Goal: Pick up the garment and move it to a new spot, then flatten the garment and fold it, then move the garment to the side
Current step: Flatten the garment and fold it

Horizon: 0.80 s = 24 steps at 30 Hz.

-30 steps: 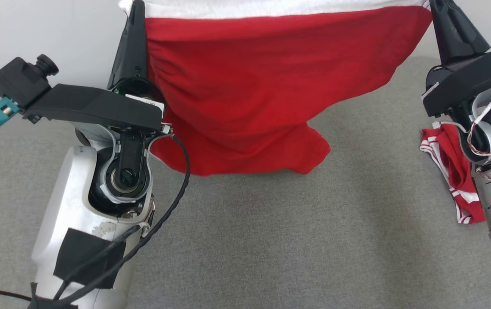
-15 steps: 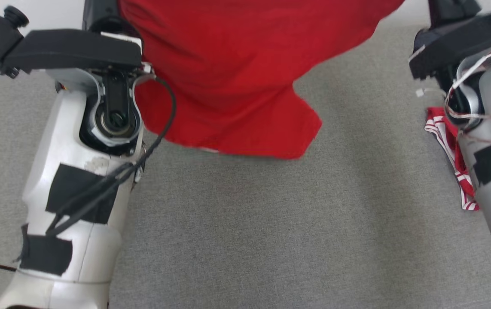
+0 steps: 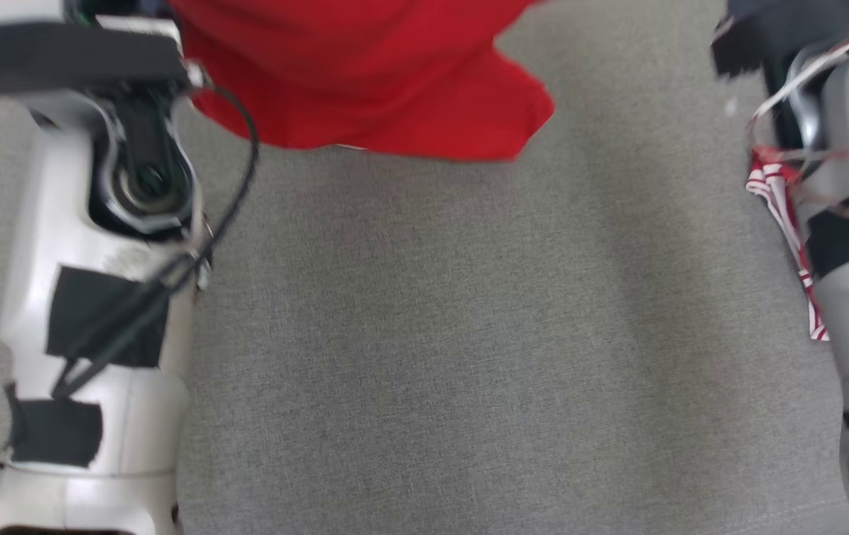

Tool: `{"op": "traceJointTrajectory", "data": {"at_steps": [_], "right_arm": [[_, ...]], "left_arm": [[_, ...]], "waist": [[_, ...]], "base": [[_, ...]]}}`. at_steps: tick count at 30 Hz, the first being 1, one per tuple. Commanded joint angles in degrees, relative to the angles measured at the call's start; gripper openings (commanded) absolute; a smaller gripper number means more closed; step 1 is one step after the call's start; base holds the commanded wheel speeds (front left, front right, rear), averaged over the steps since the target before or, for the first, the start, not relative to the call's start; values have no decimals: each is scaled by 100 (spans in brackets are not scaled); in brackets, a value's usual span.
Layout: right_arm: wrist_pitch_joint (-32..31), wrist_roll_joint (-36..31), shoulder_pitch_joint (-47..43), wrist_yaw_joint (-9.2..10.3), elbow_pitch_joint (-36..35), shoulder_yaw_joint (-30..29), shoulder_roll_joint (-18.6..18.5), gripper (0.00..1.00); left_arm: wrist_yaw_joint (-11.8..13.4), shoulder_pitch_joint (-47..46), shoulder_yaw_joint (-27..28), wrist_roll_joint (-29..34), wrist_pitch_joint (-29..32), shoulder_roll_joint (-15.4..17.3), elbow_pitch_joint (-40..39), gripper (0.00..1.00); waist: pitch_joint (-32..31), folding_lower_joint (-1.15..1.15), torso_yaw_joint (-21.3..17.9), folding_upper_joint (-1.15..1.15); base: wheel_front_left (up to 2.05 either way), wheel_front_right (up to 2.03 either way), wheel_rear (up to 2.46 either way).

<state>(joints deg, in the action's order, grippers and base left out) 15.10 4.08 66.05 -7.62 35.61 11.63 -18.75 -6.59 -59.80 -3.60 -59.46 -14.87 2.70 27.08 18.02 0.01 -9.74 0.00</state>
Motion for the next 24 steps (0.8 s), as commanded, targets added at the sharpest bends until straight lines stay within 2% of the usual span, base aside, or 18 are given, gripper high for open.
{"op": "traceJointTrajectory", "data": {"at_steps": [1, 4, 7, 11, 15, 18, 21, 24], "right_arm": [[1, 21, -117, 27, 20, 51, -3, 0], [3, 196, -346, 25, 44, 340, -122, 0], [3, 638, -687, 24, 24, 757, -263, 0], [-82, 1419, -1235, 24, -258, 1363, -723, 0], [-415, 2317, -1954, 24, -922, 1628, -1237, 0], [-885, 2988, -2634, 24, -1632, 1837, -1655, 0], [-1355, 3590, -3288, 24, -2311, 1847, -2101, 0], [-1857, 4211, -3969, 23, -2746, 1619, -2362, 0]], "left_arm": [[-28, 123, -19, -2, -42, 37, 6, 0], [-53, 429, -236, -106, -41, 35, -7, 0], [-74, 867, -467, -144, -30, 23, -94, 0], [-89, 1652, -640, -377, -30, 33, -368, 0], [-14, 2575, -688, -467, -31, 24, -791, 0], [78, 3286, -833, -353, -31, 26, -1113, 0], [175, 3913, -1084, -307, -31, 22, -1390, 0], [235, 4418, -1355, -337, 97, 48, -1569, 0]], "waist": [[110, -1, 13, 0], [80, -1, 52, 0], [-85, -1, 105, 0], [-410, -1, 190, 0], [-727, -1, 270, 0], [-946, -1, 345, 0], [-1099, -1, 407, 0], [-1215, -1, 461, 0]], "base": [[0, 0, 0], [0, 0, 0], [0, 0, 0], [0, 0, 0], [0, 0, 0], [0, 0, 0], [0, 0, 0], [0, 0, 0]]}}
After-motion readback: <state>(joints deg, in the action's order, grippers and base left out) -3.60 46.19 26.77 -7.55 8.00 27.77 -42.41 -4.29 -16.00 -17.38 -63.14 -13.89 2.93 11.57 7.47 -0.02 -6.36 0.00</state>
